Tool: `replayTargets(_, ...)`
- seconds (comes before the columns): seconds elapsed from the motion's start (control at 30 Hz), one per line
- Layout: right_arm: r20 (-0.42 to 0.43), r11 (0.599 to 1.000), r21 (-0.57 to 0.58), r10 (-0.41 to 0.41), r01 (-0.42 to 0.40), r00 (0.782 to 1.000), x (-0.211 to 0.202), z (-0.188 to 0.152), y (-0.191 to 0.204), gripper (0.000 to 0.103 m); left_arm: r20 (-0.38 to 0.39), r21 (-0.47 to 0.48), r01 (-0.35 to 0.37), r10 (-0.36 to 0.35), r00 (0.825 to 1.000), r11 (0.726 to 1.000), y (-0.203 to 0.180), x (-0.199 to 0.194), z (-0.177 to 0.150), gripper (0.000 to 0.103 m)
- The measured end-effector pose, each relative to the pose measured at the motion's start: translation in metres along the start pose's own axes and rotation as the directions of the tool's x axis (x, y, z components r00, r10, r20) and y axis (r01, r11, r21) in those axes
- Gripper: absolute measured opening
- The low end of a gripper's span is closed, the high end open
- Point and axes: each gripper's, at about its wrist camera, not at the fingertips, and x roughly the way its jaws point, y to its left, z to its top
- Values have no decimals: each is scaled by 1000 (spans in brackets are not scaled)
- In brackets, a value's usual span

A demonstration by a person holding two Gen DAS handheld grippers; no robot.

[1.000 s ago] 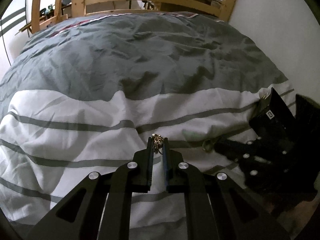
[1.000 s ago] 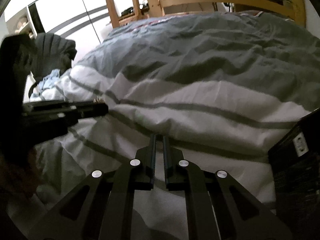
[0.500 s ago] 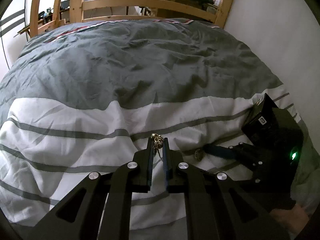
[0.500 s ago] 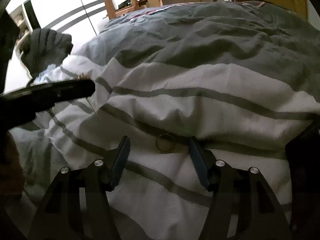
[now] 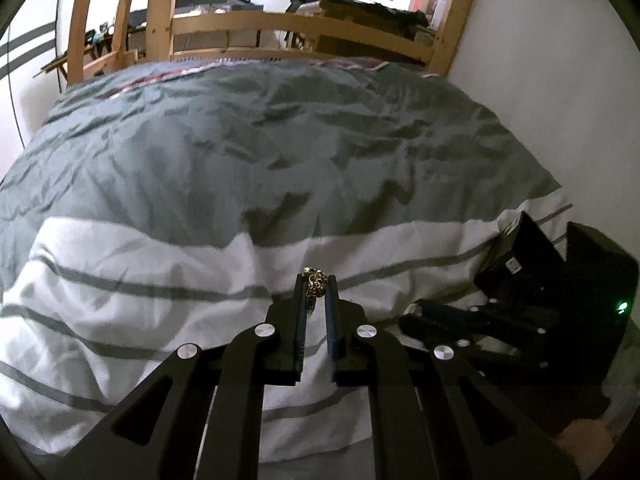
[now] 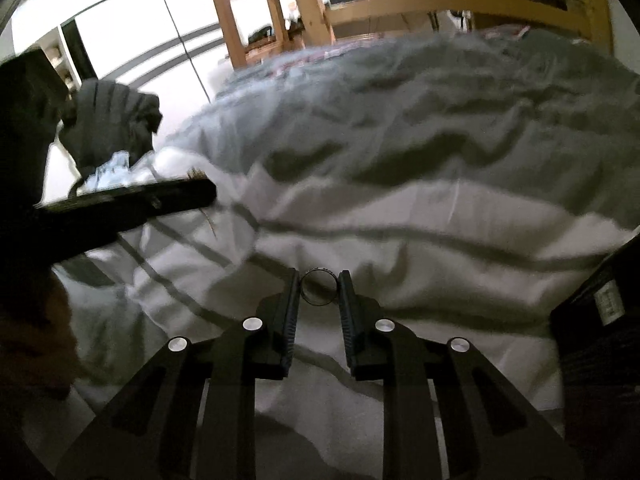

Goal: Organize jewelry
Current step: 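Lift the gold charm with the left tool while the right lifts the silver ring, then place the gold charm on the black box with the left tool while the right places the ring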

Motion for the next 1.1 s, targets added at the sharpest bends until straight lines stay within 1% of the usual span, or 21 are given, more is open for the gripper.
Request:
replayTargets(0.07, 28, 1000, 5, -11, 11, 1000, -14, 5, 1, 20, 12, 11, 14, -14, 1000, 1000, -4, -6, 4, 8)
replayTargets(0.23, 58, 999, -19, -31, 32, 998, -53, 9, 9, 20, 38, 59, 42, -44, 998, 997, -27, -25, 10, 8)
replayTargets(0.33, 69, 997, -26, -71, 73, 995, -77, 6, 9, 20, 45, 92, 72, -77, 996, 993, -44, -36, 12, 8)
replayTargets(0.4, 86, 996, -7, -91, 92, 992, -97, 4, 2, 20, 38, 100, 113, -118, 992, 989, -54, -41, 13, 8)
replayTargets(0.53, 126, 988, 10, -154, 154, 980, -131, 4, -12, 20, 30, 142, 157, -163, 986, 977, -81, -48, 17, 8)
replayTargets(0.6, 145, 980, 30, -198, 196, 969, -149, 5, -25, 20, 25, 163, 183, -189, 982, 970, -95, -50, 21, 8)
replayTargets(0.8, 137, 958, 72, -284, 277, 949, -177, 0, -59, 20, 12, 233, 251, -261, 965, 940, -147, -50, 34, 8)
replayTargets(0.9, 120, 944, 85, -326, 318, 938, -185, -5, -73, 20, -7, 257, 293, -302, 953, 921, -172, -43, 41, 8)
replayTargets(0.97, 114, 939, 98, -339, 329, 934, -190, -8, -82, 20, -31, 271, 312, -316, 948, 911, -189, -33, 42, 8)
replayTargets(1.1, 62, 926, 142, -361, 350, 930, -190, -15, -105, 20, -93, 280, 347, -334, 938, 895, -215, -4, 39, 8)
